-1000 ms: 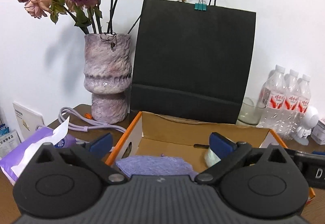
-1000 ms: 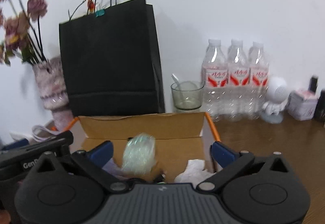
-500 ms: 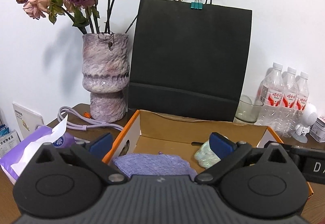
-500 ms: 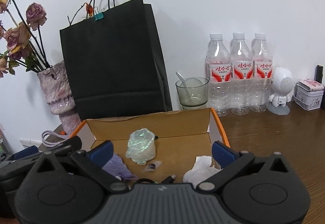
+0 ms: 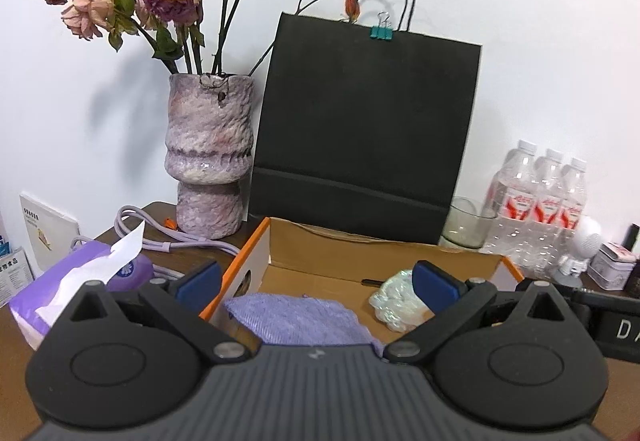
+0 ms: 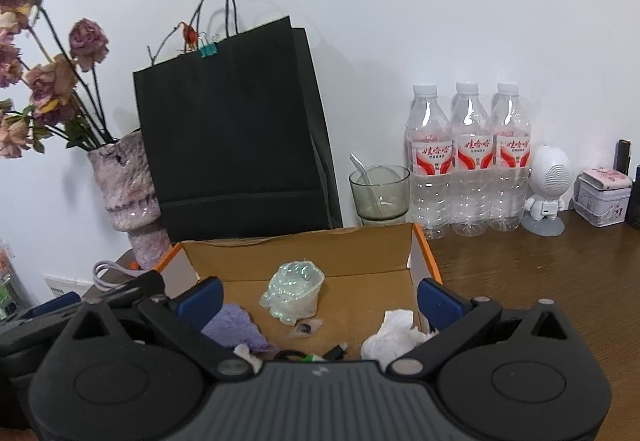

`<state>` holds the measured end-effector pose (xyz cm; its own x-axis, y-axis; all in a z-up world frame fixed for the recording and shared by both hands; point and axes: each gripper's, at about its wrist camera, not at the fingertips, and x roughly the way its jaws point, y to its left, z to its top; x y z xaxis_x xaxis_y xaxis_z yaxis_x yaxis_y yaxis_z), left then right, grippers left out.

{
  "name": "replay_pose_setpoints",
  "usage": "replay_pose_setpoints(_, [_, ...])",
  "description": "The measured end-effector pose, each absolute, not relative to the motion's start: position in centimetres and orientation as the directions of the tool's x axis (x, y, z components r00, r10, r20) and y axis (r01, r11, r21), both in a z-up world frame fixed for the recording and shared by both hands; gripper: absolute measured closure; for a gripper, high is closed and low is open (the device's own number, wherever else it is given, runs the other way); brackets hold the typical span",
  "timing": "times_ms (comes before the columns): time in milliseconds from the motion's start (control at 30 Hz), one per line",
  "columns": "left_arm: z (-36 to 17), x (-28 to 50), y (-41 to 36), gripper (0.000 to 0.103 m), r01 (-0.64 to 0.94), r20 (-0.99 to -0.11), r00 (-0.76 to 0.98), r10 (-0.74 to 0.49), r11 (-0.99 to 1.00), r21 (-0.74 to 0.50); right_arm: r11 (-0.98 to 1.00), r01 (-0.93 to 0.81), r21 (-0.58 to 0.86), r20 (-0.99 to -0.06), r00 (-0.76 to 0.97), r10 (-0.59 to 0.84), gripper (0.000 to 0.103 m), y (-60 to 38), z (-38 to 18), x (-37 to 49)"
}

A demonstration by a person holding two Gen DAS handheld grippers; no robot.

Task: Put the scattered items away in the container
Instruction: 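Move both tools back over the scattered items on the table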

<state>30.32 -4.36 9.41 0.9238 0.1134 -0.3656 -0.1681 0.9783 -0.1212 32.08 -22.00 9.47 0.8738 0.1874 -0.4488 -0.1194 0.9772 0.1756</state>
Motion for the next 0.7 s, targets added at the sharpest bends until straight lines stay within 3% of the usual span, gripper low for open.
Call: replay_pose_setpoints(700, [9.8,17.4,-2.3,0.000,-0.081,-0.416,0.909,0.027,0.991,-0.111,0.981,-0.163,0.106,-0.442,0.876,0.193,0.000,-23.1,10.2,18.5])
